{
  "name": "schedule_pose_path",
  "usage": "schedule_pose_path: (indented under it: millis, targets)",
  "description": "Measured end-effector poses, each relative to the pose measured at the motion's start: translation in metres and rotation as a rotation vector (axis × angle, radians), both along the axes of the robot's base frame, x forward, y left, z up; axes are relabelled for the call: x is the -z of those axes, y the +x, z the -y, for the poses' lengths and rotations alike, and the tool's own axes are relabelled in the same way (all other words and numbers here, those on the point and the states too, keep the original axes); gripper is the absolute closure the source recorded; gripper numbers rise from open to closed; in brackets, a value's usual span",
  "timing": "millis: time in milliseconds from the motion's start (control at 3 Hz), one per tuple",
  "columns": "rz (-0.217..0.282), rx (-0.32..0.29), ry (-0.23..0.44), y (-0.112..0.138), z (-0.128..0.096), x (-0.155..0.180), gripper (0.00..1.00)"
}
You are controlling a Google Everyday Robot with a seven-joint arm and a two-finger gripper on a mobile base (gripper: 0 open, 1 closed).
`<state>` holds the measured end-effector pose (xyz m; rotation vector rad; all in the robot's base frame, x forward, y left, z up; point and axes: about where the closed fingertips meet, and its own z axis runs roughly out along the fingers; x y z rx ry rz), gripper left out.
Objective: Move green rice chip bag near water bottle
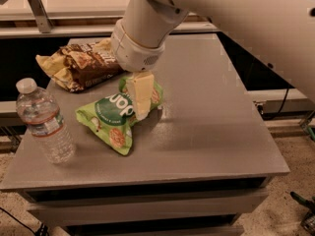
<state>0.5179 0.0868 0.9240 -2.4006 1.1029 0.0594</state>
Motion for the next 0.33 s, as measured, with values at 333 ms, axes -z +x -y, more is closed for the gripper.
schedule_pose_path:
  millis: [333]
  targets:
    - [0.0, 0.0, 0.0, 0.0, 0.0, 0.0, 0.0]
